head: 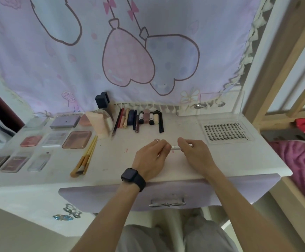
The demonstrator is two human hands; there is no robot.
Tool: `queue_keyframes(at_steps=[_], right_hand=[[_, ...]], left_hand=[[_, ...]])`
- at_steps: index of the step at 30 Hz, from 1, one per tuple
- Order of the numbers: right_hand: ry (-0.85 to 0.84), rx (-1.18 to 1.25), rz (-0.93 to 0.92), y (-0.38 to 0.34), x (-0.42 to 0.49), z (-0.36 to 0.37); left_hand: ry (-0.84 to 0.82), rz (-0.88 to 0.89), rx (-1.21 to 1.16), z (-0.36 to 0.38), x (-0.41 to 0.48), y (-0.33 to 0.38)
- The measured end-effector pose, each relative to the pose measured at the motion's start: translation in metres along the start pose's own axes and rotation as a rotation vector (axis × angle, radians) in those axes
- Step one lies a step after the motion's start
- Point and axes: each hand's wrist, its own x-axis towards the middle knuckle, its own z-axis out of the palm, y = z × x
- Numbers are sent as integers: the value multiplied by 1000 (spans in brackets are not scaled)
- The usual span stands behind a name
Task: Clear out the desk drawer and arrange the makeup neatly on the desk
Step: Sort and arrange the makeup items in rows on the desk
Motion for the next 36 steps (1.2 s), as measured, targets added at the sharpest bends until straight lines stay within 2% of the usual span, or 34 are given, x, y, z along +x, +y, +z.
queue_keyframes(at_steps=[5,10,13,16,24,29,33,36], right_hand=[[-11,-67,-52,2,-3,5],[-54,166,-128,3,-4,-6],[-60,133,-51,2,-3,-7],[-17,86,-30,2,-2,-3],[-7,227,-60,5,-1,-6],[44,84,-32,5,-1,-4],[8,257,-81,9,-1,-7],[-2,248,-81,7,-2,-8]], left_hand=[[20,-152,-210,0,-1,-8],[68,-250,-353,-2,6,-9],[107,-270,-395,-3,6,-11],[98,-281,-377,-2,7,-11],[84,-289,-337,-2,9,-10],[80,-296,-326,-1,9,-10],[68,-295,-303,-1,9,-9],[75,-301,-304,-1,9,-9]])
